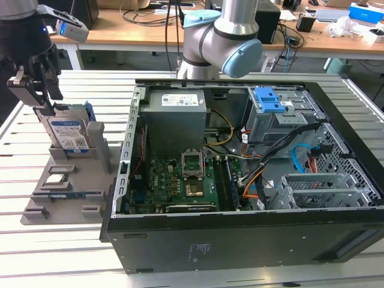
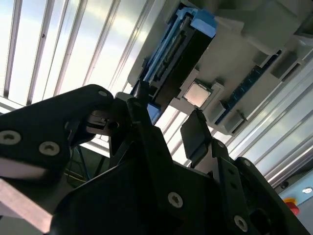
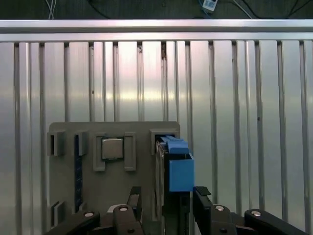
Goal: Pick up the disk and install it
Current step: 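Pick up the disk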
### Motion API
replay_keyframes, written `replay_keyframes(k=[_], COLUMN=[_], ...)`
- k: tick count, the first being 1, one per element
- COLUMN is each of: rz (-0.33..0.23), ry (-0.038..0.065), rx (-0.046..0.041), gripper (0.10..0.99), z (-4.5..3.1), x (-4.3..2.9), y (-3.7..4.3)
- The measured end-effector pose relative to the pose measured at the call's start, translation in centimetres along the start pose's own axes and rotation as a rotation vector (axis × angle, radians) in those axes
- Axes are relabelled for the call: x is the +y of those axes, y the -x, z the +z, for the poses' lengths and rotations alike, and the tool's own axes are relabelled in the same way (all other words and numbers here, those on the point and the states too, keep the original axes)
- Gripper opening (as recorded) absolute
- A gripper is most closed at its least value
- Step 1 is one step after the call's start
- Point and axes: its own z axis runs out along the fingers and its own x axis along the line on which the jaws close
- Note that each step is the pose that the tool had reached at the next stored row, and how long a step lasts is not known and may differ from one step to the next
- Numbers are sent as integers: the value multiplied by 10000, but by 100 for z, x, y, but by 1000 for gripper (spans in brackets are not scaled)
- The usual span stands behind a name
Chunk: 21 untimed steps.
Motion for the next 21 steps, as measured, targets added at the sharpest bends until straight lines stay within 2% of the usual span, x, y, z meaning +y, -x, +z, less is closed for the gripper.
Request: replay_keyframes(k=[2,4,14,19,21], rz=[11,15,15,15,16], ry=[0,-3,0,0,-1], rx=[1,-1,3,3,3], gripper=[541,541,541,541,541], z=[43,85,269,441,473], x=[0,5,10,5,3], y=[61,88,86,81,81])
